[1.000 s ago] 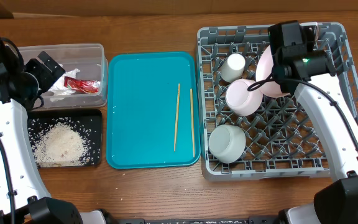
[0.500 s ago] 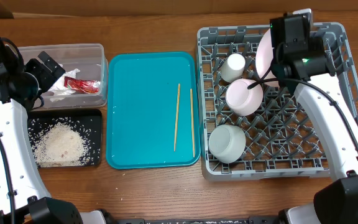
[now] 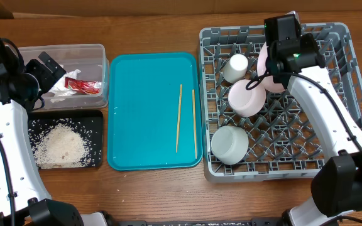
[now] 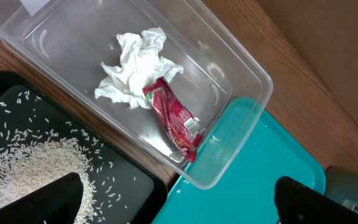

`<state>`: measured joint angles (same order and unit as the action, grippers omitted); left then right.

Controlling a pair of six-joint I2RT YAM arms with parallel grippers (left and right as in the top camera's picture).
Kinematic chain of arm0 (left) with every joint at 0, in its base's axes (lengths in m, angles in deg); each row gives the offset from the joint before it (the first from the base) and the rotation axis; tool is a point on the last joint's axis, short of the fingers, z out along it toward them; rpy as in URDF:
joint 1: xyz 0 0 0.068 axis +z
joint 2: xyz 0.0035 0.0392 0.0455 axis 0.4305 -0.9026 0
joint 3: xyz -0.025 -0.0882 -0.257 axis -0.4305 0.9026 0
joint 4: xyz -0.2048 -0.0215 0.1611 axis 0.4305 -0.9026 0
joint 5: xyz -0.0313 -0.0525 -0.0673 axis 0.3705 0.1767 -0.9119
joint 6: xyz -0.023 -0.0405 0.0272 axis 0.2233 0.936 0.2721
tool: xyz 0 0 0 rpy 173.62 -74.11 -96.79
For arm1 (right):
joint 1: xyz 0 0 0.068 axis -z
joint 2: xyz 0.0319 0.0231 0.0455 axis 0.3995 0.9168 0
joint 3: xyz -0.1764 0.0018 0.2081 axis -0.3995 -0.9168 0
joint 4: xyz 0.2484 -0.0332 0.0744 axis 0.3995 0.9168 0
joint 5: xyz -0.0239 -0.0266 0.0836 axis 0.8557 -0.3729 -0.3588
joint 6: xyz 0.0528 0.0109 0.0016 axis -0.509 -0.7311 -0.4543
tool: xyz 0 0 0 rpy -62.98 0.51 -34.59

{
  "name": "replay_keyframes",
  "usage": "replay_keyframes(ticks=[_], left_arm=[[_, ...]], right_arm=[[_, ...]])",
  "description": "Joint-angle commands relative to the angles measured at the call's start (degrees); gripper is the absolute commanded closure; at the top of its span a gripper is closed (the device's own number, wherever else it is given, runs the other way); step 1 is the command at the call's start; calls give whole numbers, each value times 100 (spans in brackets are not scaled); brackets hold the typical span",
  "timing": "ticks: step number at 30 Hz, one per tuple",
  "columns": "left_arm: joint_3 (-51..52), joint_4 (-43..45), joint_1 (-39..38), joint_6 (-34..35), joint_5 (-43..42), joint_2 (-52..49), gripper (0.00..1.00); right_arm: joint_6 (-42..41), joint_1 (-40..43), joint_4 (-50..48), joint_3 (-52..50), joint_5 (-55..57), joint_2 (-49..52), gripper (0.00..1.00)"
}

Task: Sort waste into correct bins and load items into the dishwasher
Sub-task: 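Release the plate and swing the right gripper back toward the teal tray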

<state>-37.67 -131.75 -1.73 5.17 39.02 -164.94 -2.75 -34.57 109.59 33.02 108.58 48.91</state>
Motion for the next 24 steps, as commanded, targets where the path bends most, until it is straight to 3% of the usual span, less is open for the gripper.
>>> replay_keyframes(ticks=[1, 3, 6, 15, 24], left_arm=[[-151, 9, 20, 79, -46, -20, 0], [-151, 9, 20, 79, -46, -20, 0], [-151, 11, 20, 79, -46, -20, 0], [-151, 11, 20, 79, -46, -20, 0], [-151, 9, 20, 79, -48, -20, 0]], right_arm=[[57, -28, -7, -9, -173, 15, 91], [57, -28, -7, -9, -173, 15, 83], [57, -44, -48, -7, -173, 13, 78], [66, -599, -339, 15, -168, 11, 75], [59, -1220, -544, 15, 286, -20, 63]])
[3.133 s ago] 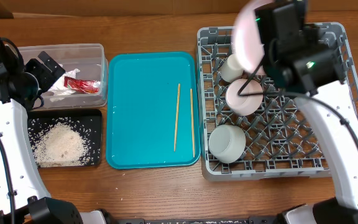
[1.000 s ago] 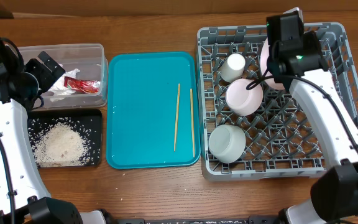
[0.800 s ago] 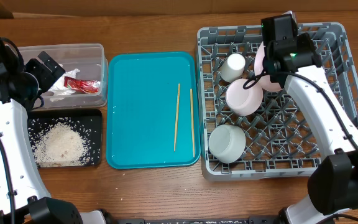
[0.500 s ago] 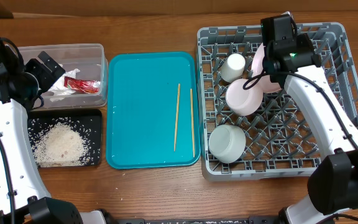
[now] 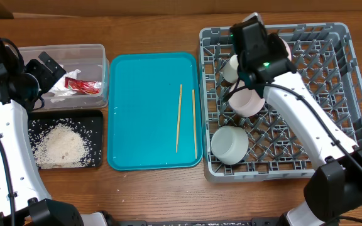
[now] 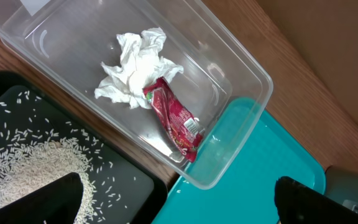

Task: Sort waste into correct bins and load items into the dishwasher
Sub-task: 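Release the plate and swing the right gripper back toward the teal tray, then lower the right gripper onto the wooden chopsticks and grasp them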

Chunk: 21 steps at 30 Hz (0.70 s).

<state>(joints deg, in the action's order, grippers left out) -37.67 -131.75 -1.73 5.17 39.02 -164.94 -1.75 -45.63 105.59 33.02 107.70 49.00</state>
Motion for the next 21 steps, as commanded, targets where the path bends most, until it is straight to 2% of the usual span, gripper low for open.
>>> replay_keyframes(ticks=[1, 4, 9, 13, 15, 17, 19, 21], left_arm=[[-151, 11, 20, 79, -46, -20, 0], [-151, 9, 20, 79, -48, -20, 0], [-151, 11, 20, 79, -46, -20, 0], [-151, 9, 20, 79, -46, -20, 0], [-151, 9, 20, 79, -46, -20, 0], [-151, 11, 20, 79, -46, -20, 0], [-151, 9, 20, 79, -46, -20, 0], [-151, 11, 20, 79, -46, -20, 0]], right_arm=[[-44, -208, -199, 17, 442, -57, 60], [-205, -570, -227, 24, 280, -164, 53], [-1147, -1453, -227, 26, -603, -223, 50], [-2557, -1978, -225, 24, -1917, -221, 51], [-3523, -2149, -221, 9, -2583, -210, 51], [-4135, -2243, -177, -9, -3101, -188, 49], [-4513, -2304, -68, -11, -3755, -166, 45], [-4750, -2330, -9, -17, -4301, -138, 49]])
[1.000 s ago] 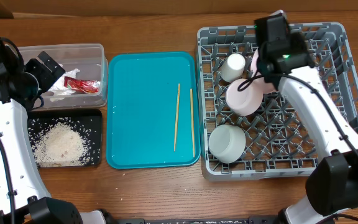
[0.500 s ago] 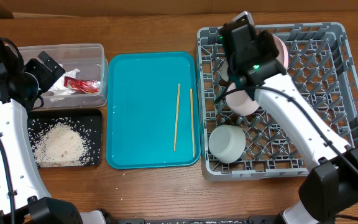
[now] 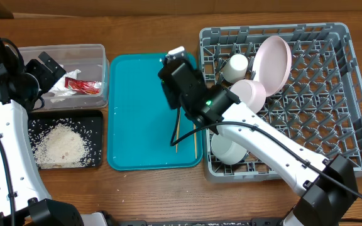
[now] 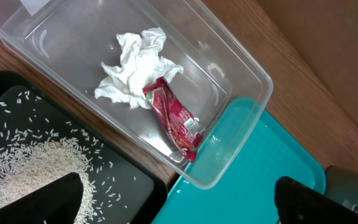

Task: Sort waste into correct bins and load items into the dishwasher
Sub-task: 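Lower the right gripper onto the wooden chopsticks and grasp them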

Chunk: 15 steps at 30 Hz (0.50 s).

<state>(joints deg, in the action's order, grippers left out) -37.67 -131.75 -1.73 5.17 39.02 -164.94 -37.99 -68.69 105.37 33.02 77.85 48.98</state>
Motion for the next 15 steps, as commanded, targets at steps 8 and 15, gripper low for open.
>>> replay_keyframes(ticks=[8, 15], left_arm=[[-151, 11, 20, 79, -46, -20, 0], [-151, 9, 20, 79, -46, -20, 0]], right_arm=[[-1440, -22, 61, -107, -1904, 232, 0], [-1845, -28, 83, -116, -1725, 691, 56]])
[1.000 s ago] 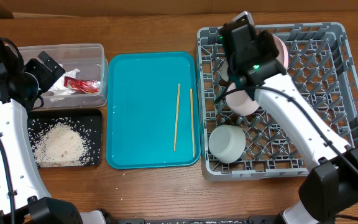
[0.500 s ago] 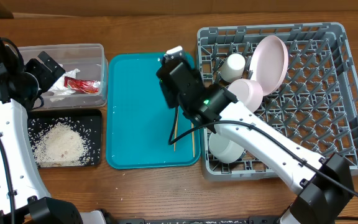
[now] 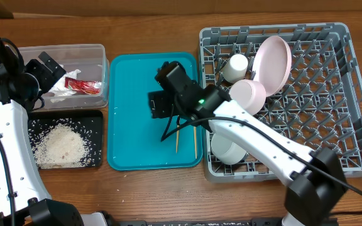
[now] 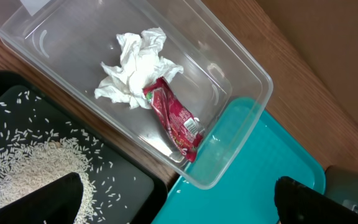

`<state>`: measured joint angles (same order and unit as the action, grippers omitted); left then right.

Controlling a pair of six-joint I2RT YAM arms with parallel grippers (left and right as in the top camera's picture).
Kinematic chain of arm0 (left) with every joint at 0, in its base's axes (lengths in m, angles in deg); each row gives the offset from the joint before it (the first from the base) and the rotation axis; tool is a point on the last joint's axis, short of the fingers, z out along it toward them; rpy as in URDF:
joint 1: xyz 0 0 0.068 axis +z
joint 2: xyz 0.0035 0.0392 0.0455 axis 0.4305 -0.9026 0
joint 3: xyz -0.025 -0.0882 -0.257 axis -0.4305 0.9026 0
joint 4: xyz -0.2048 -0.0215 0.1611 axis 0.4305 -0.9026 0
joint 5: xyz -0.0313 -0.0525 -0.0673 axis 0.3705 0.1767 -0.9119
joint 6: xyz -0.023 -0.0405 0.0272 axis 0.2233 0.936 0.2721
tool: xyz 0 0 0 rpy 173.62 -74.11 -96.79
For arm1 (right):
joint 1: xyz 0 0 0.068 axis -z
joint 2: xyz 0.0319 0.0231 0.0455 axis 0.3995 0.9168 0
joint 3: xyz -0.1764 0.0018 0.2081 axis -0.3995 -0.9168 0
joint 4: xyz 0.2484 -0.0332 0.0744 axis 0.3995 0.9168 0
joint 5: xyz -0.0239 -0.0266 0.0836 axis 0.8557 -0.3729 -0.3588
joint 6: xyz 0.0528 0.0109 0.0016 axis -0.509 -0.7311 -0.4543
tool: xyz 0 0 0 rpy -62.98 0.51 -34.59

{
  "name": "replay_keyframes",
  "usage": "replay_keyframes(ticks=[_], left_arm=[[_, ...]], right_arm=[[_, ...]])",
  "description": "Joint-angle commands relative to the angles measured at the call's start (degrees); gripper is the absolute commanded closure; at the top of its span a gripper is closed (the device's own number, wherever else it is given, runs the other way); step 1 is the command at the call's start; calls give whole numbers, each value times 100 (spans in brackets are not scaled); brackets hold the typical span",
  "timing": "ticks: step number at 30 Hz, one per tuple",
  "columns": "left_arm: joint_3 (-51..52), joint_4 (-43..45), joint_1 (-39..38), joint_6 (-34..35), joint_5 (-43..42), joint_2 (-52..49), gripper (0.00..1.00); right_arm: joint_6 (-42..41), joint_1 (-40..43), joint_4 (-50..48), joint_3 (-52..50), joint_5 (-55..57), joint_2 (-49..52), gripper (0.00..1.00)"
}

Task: Sort waste into correct bins and load items into the dishwasher

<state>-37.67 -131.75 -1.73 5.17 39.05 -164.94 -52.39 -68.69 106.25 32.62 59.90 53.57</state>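
Observation:
Two wooden chopsticks lie on the teal tray. My right gripper hangs low over the tray at the left chopstick, whose upper part it hides; its fingers look spread, with nothing held. The grey dish rack holds an upright pink plate, a pink bowl, a white cup and a white bowl. A clear bin contains a crumpled tissue and a red wrapper. My left gripper is open and empty above the bin's corner.
A black tray with loose rice sits in front of the clear bin, left of the teal tray. My right arm stretches from the front right across the rack's near left part. Cardboard lines the table's back edge.
My right gripper has shifted a little to the left and lower over the teal tray, and its wrist has turned. The chopsticks, the dishes and the left arm are unchanged.
My right gripper was first at the back of the rack by the pink plate, then above the rack's back left with the plate standing free. Then it was over the teal tray's chopsticks, and now it sits close on them. The left gripper stayed open over the bin.

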Motion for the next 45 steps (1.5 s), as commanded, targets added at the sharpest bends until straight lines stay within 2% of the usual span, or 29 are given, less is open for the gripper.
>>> replay_keyframes(ticks=[1, 12, 19, 24, 29, 31, 34, 37, 41, 45], left_arm=[[-151, 11, 20, 79, -48, -20, 0], [-151, 9, 20, 79, -48, -20, 0], [-151, 9, 20, 79, -48, -20, 0], [-151, 9, 20, 79, -48, -20, 0], [-151, 9, 20, 79, -48, -20, 0], [-151, 11, 20, 79, -48, -20, 0], [-151, 11, 20, 79, -48, -20, 0], [-151, 11, 20, 79, -50, -20, 0], [-151, 9, 20, 79, -48, -20, 0], [-151, 9, 22, 79, -48, -20, 0]], right_arm=[[-501, -28, 0, -76, 142, 308, 57], [-1445, -28, 164, -81, 1255, 1233, 66], [-1453, -13, 138, -81, 1303, 1655, 72], [-1453, -11, 63, -83, 1298, 1860, 72], [-1451, -11, 59, -81, 1292, 1873, 84], [-1451, -11, 109, -79, 1228, 1873, 94], [-1447, 0, 208, 0, 1110, 1858, 96], [-1333, 26, 315, 240, 1121, 1773, 96], [-341, 26, 632, 815, 990, 1475, 96], [197, 111, 1034, 1394, 1008, 1043, 96]])
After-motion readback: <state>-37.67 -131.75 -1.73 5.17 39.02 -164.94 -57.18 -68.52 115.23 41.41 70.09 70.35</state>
